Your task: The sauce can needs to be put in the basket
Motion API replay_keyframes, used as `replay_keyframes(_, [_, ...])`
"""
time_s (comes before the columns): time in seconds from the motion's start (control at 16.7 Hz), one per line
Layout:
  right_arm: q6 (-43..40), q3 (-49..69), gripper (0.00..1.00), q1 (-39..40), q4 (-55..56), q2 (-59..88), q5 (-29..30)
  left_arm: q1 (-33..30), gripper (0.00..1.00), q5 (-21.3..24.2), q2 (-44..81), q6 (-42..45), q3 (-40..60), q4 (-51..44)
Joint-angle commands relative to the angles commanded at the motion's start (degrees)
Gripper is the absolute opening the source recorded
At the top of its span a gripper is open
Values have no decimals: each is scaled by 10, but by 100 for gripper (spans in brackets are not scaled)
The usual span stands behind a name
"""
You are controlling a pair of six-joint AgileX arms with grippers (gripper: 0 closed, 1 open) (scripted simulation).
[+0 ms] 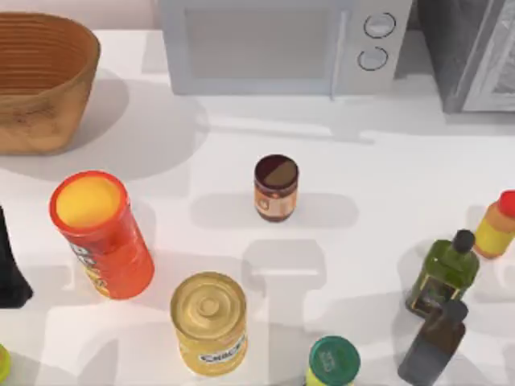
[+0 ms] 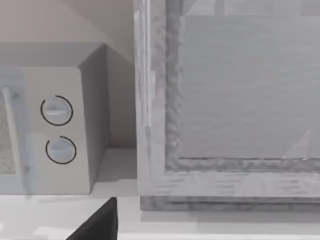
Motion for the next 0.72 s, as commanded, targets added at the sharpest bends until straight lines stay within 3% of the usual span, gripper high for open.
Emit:
replay_keyframes(0.36, [0, 0, 100, 0, 0, 0, 0, -23, 100, 24, 59, 46, 46, -1])
replay_keyframes(0.72, [0, 0, 100, 0, 0, 0, 0, -90, 100, 124, 327, 184, 254, -15])
